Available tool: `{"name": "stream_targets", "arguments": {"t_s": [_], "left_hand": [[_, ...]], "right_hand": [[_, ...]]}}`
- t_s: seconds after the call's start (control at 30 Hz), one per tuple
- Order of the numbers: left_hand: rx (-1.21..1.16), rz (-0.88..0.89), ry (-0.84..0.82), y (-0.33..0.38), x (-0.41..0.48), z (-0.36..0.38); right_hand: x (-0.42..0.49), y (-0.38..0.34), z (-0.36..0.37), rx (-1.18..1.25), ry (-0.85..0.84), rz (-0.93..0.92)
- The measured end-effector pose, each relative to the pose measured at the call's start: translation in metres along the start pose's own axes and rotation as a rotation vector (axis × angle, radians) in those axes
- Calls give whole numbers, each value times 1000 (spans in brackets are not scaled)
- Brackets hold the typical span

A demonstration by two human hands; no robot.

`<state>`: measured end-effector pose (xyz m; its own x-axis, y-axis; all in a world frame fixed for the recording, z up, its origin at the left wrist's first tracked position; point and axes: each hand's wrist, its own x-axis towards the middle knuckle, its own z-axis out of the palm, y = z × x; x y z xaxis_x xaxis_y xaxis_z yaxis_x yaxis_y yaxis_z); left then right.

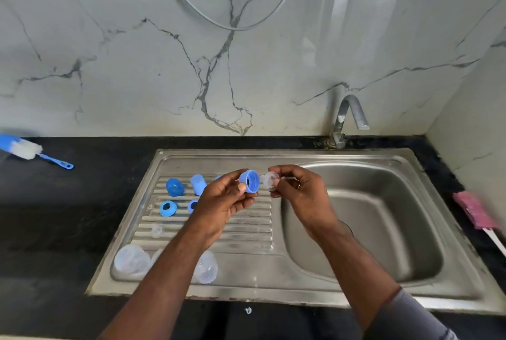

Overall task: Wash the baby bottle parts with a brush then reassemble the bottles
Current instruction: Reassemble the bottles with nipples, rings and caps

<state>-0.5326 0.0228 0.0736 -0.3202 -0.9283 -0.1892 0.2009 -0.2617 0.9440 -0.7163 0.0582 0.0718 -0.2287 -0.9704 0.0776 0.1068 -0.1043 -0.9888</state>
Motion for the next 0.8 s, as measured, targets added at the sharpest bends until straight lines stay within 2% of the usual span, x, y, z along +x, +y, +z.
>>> {"name": "stream_targets", "arguments": {"t_s": [0.23, 0.33, 0.47, 0.67, 0.8], "left_hand": [[-11, 26, 5, -15, 4, 31], [-9, 26, -19, -21, 4, 42], [-13, 20, -45, -30, 4, 58], [-107, -28, -72, -30, 2, 58], [-95, -37, -148, -23, -1, 61]], "right_hand": [[2, -11, -20, 55, -46, 13], [3, -12, -26, -111, -31, 24], [6, -7, -37, -383, 93, 1], [3, -8, -38, -682, 116, -83], [0, -14, -26, -720, 156, -135]]}}
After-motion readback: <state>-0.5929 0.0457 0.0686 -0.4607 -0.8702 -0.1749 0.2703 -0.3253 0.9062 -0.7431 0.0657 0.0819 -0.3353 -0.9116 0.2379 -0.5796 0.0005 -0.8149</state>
